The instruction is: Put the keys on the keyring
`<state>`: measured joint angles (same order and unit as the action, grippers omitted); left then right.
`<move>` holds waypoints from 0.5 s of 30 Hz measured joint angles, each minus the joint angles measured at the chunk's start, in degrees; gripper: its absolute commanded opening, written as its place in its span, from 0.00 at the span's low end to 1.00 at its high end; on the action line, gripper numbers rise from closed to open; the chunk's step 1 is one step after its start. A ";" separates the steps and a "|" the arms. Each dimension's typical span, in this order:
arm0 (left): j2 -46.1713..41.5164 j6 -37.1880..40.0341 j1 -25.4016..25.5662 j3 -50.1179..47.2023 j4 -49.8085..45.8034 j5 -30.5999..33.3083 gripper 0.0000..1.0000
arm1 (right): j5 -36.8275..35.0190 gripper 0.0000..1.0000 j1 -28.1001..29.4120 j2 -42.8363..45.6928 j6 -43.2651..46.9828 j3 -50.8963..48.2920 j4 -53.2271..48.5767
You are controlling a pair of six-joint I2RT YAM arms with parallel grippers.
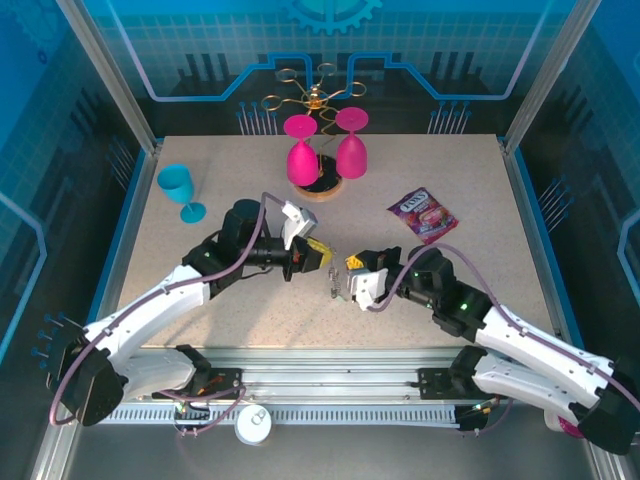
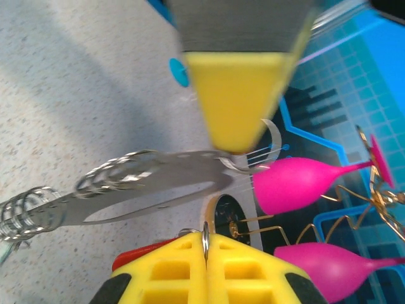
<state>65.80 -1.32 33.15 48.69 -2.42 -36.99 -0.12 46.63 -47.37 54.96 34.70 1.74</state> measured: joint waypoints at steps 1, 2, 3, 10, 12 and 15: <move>-0.17 0.22 0.00 -0.39 0.48 -0.20 0.00 | 0.57 0.00 -0.55 0.61 -1.16 0.00 0.48; -0.42 0.48 0.00 -0.90 1.14 -0.39 0.00 | 1.07 0.00 -0.92 1.01 -2.21 0.00 0.90; -0.76 1.16 0.00 -1.51 1.75 -0.50 0.00 | 1.55 0.00 -1.16 1.25 -3.10 0.00 1.31; -3.58 8.28 0.28 -6.19 5.53 -1.53 0.00 | 7.52 0.00 -4.02 0.70 -13.46 0.87 2.25; -4.68 12.57 1.01 -7.67 6.43 -0.52 0.00 | 9.92 0.00 -6.29 -0.02 -18.82 2.51 0.79; -5.44 19.23 2.56 -9.03 7.63 2.38 0.00 | 13.86 0.00 -9.88 -1.46 -27.28 5.97 -2.29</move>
<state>60.36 17.91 35.70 39.66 5.21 -34.61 13.74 36.75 -48.84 27.68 40.66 -0.56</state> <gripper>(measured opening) 0.048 0.064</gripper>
